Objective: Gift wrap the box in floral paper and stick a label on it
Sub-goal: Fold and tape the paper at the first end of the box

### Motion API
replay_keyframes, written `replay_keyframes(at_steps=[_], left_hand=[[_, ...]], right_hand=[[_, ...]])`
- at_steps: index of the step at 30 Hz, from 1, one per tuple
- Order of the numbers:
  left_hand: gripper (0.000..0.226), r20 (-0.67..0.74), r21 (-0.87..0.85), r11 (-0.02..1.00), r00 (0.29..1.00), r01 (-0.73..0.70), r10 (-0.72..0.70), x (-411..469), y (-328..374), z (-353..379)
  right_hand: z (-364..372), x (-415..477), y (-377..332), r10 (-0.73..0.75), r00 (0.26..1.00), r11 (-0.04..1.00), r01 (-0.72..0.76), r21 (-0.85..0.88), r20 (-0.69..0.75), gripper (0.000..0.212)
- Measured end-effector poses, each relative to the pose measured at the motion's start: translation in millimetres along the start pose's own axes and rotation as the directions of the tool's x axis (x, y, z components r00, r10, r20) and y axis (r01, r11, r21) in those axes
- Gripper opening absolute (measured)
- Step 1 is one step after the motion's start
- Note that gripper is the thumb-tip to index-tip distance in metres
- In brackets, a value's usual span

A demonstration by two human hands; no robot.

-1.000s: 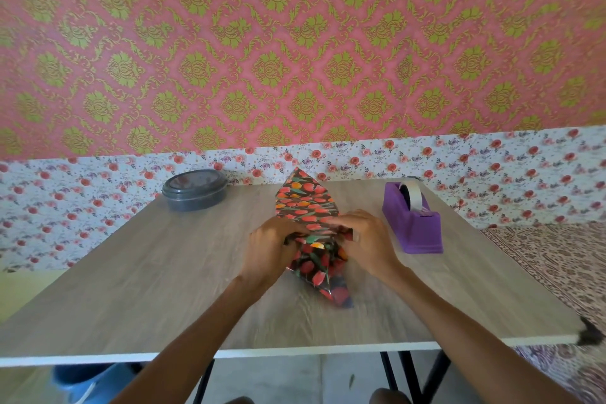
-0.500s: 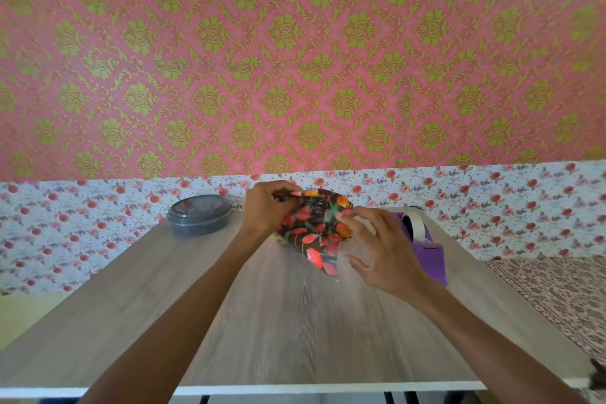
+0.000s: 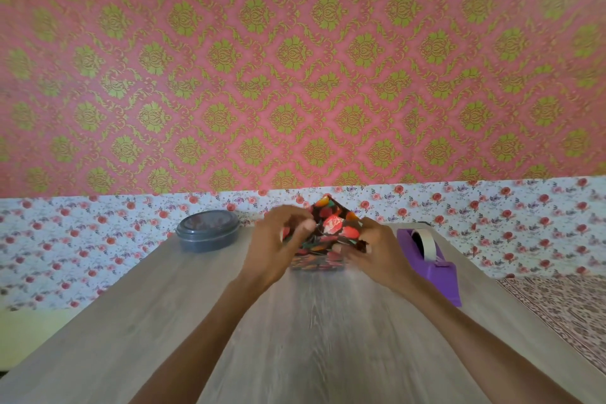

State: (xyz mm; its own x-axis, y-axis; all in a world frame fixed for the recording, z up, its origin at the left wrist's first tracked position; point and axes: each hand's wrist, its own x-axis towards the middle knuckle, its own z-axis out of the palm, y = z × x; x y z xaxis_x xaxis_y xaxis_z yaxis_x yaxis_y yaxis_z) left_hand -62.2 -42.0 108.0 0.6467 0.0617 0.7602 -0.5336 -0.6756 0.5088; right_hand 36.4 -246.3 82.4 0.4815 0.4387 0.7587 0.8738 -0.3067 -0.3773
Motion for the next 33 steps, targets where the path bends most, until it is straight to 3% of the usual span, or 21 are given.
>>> replay_keyframes(at_steps=[2,3,5,8,10,13,18,24,29,33], left_hand=[[0.039,0.173,0.136,0.990,0.985,-0.026,0.003,-3,-6,3],[0.043,0.194,0.245,0.967,0.981,-0.068,0.019,-3,-11,7],[0.035,0.162,0.368,0.925,0.986,-0.096,0.038,1,-19,14],[0.021,0.134,0.364,0.931,0.990,-0.002,-0.050,4,-20,20],[0.029,0.160,0.398,0.917,0.982,0.027,-0.098,1,-19,25],[0.038,0.227,0.476,0.878,0.957,0.055,-0.183,-8,-17,33],[0.015,0.249,0.445,0.881,0.923,0.158,-0.292,-29,-28,45],[0.018,0.222,0.285,0.927,0.924,0.246,-0.313,-53,-41,59],[0.012,0.234,0.214,0.938,0.919,0.271,-0.319,-68,-48,63],[0.008,0.232,0.232,0.921,0.902,0.312,-0.364,-74,-55,66]], right_hand=[[0,6,-3,0.045,0.999,0.998,-0.046,0.049,0.009,0.010],[0,7,-3,0.074,0.997,0.995,-0.075,0.067,0.006,0.009],[2,10,-1,0.132,0.991,0.988,-0.134,0.081,0.028,0.026],[4,10,-1,0.177,0.979,0.983,-0.180,0.023,0.100,0.022],[3,7,-2,0.219,0.961,0.976,-0.215,-0.041,0.172,0.012],[5,-4,-1,0.286,0.924,0.953,-0.245,-0.180,0.255,0.023],[11,-29,9,0.367,0.890,0.912,-0.289,-0.290,0.271,0.031],[21,-52,16,0.430,0.869,0.902,-0.428,-0.065,0.245,0.014],[34,-69,22,0.564,0.779,0.813,-0.583,-0.016,0.274,0.045],[38,-70,15,0.663,0.682,0.718,-0.696,-0.005,0.309,0.047]])
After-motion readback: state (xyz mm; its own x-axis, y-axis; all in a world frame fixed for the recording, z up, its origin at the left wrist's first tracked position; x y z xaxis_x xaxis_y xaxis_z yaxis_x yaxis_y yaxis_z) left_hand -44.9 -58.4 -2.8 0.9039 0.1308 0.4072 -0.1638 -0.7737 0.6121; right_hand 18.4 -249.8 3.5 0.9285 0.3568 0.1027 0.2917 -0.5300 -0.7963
